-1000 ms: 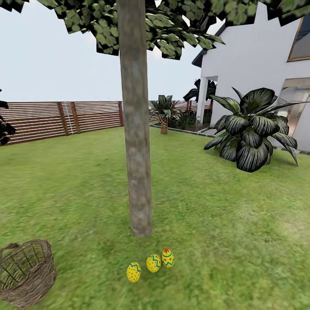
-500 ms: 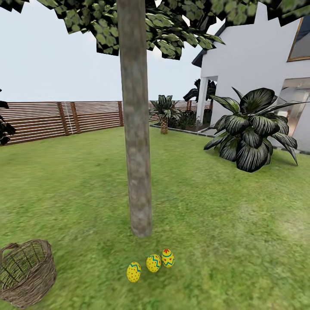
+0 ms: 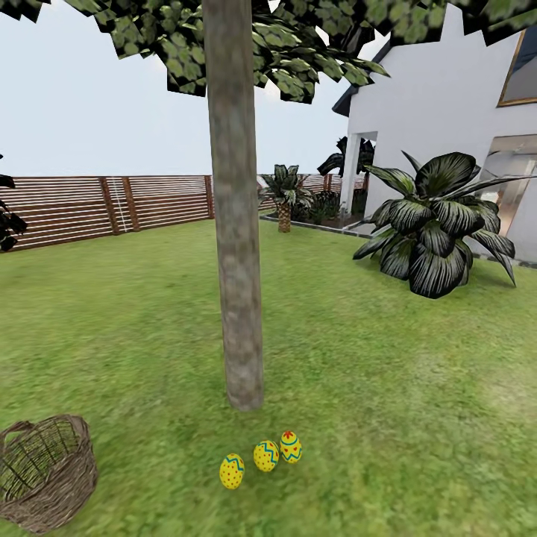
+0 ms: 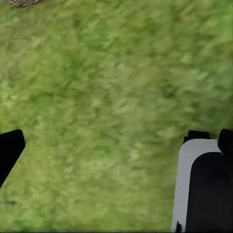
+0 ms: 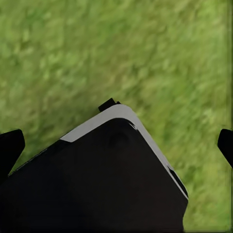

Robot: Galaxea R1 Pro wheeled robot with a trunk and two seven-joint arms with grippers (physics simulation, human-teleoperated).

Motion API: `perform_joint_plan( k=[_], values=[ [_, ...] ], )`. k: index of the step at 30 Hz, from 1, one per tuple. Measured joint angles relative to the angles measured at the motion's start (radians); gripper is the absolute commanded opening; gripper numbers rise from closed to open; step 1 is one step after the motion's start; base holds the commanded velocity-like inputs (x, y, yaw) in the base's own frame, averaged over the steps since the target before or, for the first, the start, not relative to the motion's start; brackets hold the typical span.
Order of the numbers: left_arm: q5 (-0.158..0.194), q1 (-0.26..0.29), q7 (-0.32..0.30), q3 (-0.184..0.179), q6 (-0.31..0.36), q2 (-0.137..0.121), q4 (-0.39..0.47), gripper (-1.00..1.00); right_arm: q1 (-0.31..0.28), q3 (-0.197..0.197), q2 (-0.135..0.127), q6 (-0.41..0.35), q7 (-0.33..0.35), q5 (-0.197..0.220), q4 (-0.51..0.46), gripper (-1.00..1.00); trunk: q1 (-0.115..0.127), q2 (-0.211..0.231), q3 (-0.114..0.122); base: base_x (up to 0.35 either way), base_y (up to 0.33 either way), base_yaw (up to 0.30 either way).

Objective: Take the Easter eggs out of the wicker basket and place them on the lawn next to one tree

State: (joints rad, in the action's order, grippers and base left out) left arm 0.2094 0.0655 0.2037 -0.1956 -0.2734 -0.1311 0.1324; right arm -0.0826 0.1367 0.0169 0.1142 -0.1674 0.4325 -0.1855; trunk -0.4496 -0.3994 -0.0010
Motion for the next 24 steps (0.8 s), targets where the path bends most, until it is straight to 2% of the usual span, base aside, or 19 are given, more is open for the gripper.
perform_joint_plan(
  k=[11,24],
  values=[
    [0.000,-0.065,0.000,-0.002,-0.001,-0.001,0.000,1.00,0.003,0.003,-0.014,0.001,-0.001,-0.001,0.064,1.00,0.000,0.000,0.000,0.000,0.000,0.000],
    [0.001,-0.080,0.001,-0.001,-0.003,0.008,-0.002,1.00,0.003,-0.002,-0.015,-0.002,0.000,-0.003,0.077,1.00,0.000,0.000,0.000,0.000,0.000,0.000]
  ],
)
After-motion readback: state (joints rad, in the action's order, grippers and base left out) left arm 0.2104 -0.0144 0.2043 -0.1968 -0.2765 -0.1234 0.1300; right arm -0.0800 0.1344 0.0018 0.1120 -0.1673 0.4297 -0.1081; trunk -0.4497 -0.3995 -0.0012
